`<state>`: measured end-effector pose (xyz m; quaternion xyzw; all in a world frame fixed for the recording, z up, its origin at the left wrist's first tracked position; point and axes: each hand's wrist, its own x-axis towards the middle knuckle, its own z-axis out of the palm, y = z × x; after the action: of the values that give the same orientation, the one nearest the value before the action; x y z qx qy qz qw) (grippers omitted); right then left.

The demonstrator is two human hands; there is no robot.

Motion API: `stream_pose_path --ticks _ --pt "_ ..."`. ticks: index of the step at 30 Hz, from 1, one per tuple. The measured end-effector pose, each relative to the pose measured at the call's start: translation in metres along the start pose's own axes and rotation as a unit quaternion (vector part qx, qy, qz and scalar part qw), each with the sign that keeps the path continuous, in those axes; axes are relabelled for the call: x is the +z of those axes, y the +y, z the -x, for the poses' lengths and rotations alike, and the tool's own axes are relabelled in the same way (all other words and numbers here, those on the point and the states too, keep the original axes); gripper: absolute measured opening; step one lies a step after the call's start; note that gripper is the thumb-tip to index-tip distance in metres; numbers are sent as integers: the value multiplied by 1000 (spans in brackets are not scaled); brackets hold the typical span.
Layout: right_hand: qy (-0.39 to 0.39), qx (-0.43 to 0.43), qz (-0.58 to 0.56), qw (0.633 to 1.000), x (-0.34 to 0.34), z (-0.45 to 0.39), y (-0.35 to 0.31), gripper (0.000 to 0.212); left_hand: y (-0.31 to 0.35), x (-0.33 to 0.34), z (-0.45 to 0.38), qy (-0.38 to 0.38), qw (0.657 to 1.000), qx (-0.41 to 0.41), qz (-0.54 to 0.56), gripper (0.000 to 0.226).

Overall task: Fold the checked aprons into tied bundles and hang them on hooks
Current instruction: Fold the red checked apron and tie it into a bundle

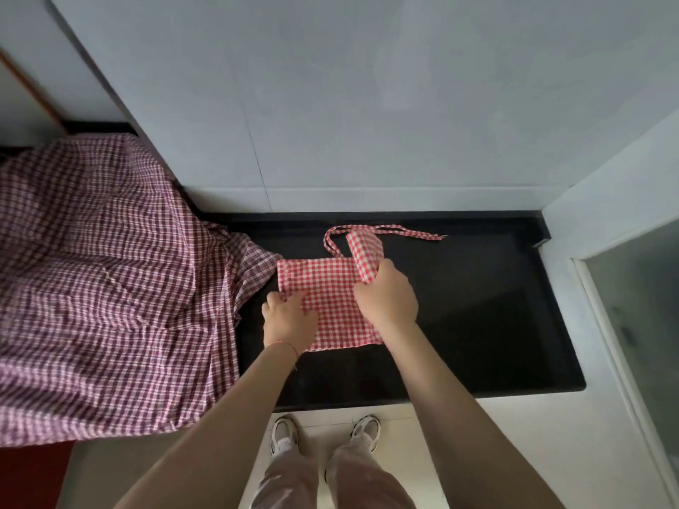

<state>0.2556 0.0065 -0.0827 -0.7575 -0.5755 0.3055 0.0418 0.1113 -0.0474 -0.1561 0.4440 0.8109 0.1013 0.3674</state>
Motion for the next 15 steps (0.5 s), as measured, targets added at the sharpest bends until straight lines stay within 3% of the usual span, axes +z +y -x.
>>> stream_pose_path --ticks 5,7,10,13,15 --pt "-5 -97 49 994 59 25 -30 44 -15 -12 -6 -30 983 -3 183 35" --pt "-14 -103 53 993 78 28 -31 44 -21 -19 -11 -47 955 -60 288 27" --pt "-28 -140 51 988 96 31 -26 46 -25 -27 -14 -91 910 -125 384 35" --pt "-90 -170 62 979 95 30 -20 31 -28 -26 -17 -84 945 -82 306 32" --pt "-68 -149 30 986 84 25 -15 13 -27 -26 -13 -3 989 -10 148 27"
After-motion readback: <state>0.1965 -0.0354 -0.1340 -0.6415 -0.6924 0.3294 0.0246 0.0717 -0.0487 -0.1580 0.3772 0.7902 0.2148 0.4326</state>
